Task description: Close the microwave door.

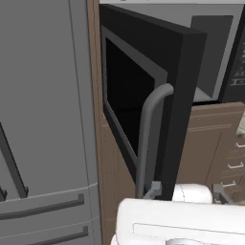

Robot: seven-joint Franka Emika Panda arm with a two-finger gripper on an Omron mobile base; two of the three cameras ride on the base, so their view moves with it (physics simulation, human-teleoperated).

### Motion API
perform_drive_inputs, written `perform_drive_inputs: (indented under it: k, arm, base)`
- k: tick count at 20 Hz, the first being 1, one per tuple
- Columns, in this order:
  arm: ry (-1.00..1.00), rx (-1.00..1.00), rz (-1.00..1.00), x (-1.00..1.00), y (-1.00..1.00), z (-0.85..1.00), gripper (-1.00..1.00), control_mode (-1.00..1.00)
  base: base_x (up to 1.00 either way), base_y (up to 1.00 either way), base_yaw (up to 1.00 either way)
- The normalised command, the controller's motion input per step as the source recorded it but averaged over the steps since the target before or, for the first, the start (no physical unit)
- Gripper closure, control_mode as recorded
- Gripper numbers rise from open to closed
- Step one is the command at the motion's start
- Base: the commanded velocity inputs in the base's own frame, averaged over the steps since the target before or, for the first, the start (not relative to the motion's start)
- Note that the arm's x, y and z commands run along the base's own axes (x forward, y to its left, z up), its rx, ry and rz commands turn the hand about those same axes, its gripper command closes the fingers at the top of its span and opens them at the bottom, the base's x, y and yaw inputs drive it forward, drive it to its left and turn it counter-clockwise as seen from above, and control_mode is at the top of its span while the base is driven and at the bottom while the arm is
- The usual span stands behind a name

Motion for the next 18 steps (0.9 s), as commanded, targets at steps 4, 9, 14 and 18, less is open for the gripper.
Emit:
perform_drive_inputs:
  k: [4,9,14,18]
  arm:
    - [-0.18,-0.03,-0.22,0.31,1.00,-0.18,-1.00,-1.00]
    - [-0.19,0.00,-0.26,0.80,0.91,-0.46,-1.00,-1.00]
    - [-0.16,-0.07,-0.35,0.91,0.37,-0.44,-1.00,-1.00]
    - [-0.20,0.02,-0.49,0.35,-0.36,-0.06,-1.00,-1.00]
  base:
    - [0.00,0.00,0.00]
    - [0.00,0.00,0.00]
    - [0.00,0.00,0.00]
    - [0.00,0.00,0.00]
